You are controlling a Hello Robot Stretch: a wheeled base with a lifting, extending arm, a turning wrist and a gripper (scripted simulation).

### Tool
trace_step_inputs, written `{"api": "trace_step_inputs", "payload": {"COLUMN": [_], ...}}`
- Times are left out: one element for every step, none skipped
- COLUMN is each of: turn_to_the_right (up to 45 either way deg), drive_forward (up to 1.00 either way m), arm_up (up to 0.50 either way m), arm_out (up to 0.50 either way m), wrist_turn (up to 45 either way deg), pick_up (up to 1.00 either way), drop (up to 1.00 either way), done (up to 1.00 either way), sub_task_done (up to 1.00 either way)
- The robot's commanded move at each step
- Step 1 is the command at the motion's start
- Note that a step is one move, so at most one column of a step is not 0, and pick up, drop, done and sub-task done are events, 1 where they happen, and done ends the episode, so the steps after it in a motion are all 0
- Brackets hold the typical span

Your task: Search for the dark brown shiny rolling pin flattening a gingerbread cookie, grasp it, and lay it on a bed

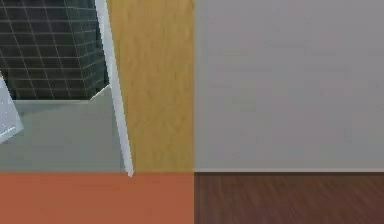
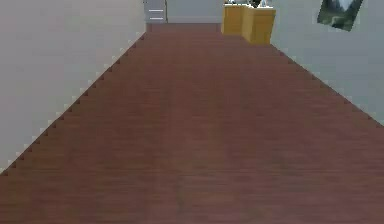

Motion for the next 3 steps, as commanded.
{"api": "trace_step_inputs", "payload": {"turn_to_the_right": [45.0,45.0,15.0], "drive_forward": [0.00,0.00,0.00], "arm_up": [0.00,0.00,0.00], "arm_out": [0.00,0.00,0.00], "wrist_turn": [0.0,0.0,0.0], "pick_up": [0.00,0.00,0.00], "drop": [0.00,0.00,0.00], "done": [0.00,0.00,0.00], "sub_task_done": [0.00,0.00,0.00]}}
